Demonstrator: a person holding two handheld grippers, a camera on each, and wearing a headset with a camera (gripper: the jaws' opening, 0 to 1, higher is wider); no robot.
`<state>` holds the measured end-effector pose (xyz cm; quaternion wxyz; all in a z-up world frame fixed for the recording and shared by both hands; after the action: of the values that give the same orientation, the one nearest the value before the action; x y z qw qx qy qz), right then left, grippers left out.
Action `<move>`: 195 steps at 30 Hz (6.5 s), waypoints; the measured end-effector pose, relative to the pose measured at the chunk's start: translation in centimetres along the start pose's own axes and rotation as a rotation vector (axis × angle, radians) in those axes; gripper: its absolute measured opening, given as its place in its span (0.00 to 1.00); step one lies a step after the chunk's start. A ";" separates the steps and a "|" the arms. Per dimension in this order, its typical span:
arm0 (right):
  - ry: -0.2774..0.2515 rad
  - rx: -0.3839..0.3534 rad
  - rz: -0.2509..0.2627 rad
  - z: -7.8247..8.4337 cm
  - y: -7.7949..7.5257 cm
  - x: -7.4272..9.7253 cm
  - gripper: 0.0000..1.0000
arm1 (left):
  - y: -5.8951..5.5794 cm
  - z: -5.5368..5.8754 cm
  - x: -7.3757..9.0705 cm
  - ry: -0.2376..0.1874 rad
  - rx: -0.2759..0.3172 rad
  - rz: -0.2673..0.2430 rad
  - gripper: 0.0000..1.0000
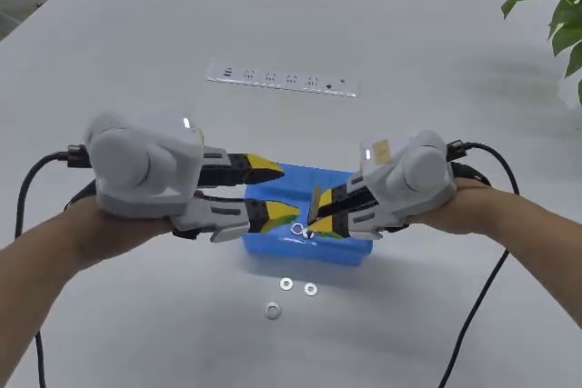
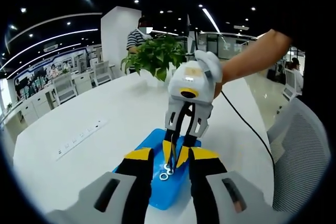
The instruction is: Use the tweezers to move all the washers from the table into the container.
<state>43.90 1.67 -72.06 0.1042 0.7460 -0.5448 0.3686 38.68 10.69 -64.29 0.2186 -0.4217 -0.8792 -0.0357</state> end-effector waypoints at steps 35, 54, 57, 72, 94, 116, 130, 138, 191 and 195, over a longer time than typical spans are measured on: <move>0.013 0.018 -0.002 0.1 0.2 -0.1 0.10 | -0.1 -0.2 -3.9 0.082 -0.086 0.100 0.06; 0.018 -0.019 0.023 -0.1 0.4 0.7 0.14 | -0.7 -0.8 -3.3 0.067 -0.107 0.098 0.05; 0.017 -0.023 0.032 -0.3 0.4 1.0 0.14 | -0.8 -1.1 -3.2 0.062 -0.102 0.100 0.05; -0.004 -0.089 0.111 -0.8 0.8 3.6 0.26 | -1.4 -2.0 -2.5 0.066 -0.111 0.120 0.05; -0.014 -0.192 0.245 -0.6 3.7 7.9 0.57 | -2.2 -4.0 -1.1 0.057 -0.134 0.121 0.05; -0.040 -0.250 0.305 -0.7 6.0 9.1 0.78 | -4.1 -4.6 0.2 0.046 -0.147 0.134 0.05; -0.046 -0.272 0.320 -0.6 7.1 8.9 0.90 | -5.3 -3.5 0.0 0.052 -0.136 0.162 0.05; -0.047 -0.284 0.327 -0.4 7.3 8.7 0.96 | -5.8 -2.5 -0.4 0.063 -0.132 0.175 0.05; -0.029 -0.295 0.244 0.2 9.5 6.4 0.89 | -6.4 1.4 -2.2 0.116 -0.090 0.216 0.05; -0.036 -0.279 0.235 0.0 9.5 6.3 0.83 | -6.5 1.4 -2.1 0.118 -0.091 0.222 0.05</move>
<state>36.28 -6.58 -70.22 0.1534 0.6621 -0.6757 0.2856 34.45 5.37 -65.66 0.2533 -0.5231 -0.8102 -0.0759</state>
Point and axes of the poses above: the centre of the closed fingertips' face, and the gripper's own axes: x roughly backward along the fingers, y roughly to its left, z roughly out of its underside, the point moved 6 cm from there along x, roughly backward along the fingers, and after that the axes turned 11 degrees about x, right-handed, at the moved point
